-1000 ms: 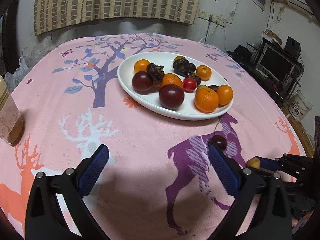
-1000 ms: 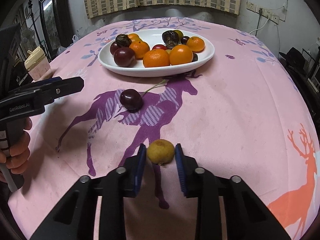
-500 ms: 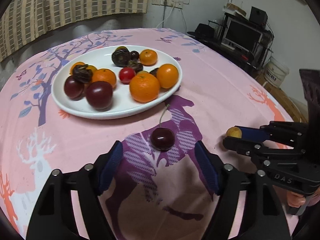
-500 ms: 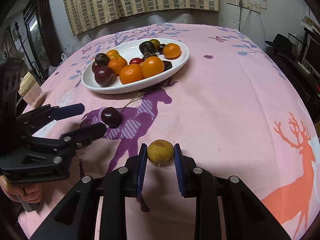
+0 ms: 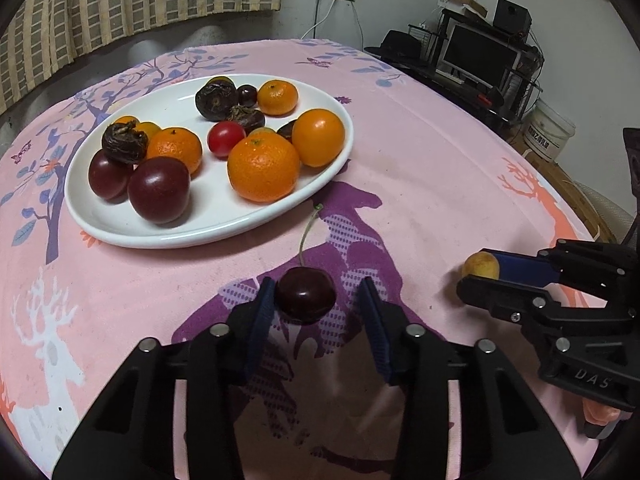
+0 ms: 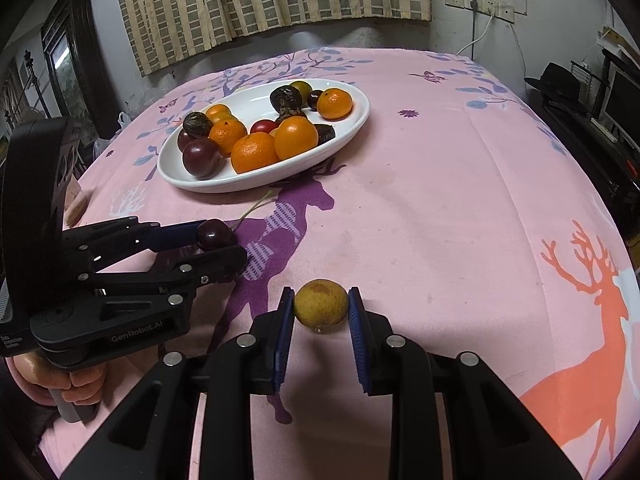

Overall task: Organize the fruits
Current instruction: 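Grasp a dark cherry with the left tool while the right tool grasps a small yellow fruit, then place both fruits on the plate and open both tools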

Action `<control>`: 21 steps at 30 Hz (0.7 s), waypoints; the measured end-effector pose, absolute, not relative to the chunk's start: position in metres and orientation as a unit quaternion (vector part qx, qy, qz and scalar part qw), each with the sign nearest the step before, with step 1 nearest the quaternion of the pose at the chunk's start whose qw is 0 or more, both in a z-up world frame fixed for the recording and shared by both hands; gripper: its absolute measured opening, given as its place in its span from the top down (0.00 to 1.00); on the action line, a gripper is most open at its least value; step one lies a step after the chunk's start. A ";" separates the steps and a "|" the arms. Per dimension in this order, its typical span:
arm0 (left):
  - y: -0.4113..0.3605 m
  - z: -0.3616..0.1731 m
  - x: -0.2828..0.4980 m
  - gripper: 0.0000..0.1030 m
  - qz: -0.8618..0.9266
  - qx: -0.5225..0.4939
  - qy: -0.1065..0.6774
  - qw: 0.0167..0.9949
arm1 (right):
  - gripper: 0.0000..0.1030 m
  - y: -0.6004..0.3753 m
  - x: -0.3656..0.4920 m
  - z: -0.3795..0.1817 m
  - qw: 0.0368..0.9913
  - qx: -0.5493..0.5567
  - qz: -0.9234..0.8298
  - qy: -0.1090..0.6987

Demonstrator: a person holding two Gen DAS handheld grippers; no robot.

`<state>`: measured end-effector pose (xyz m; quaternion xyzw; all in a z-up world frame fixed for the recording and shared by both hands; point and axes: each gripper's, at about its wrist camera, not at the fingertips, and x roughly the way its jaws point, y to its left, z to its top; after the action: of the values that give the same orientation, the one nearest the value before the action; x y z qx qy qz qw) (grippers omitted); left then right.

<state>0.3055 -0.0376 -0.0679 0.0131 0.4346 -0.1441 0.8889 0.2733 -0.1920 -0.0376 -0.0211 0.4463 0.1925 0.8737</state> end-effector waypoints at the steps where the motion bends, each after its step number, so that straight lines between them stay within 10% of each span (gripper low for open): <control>1: -0.038 -0.069 0.306 0.61 -0.143 0.013 0.436 0.888 | 0.73 -0.192 0.274 -0.038 0.874 -0.021 0.192 0.447; 21: -0.008 -0.025 0.295 0.71 -0.155 -0.007 0.401 0.903 | 0.73 -0.190 0.277 -0.027 0.893 -0.031 0.164 0.417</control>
<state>0.2951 -0.0075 -0.0252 -0.0068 0.4014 -0.1548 0.9027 0.2774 -0.1897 -0.0272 -0.0310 0.4172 0.1645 0.8933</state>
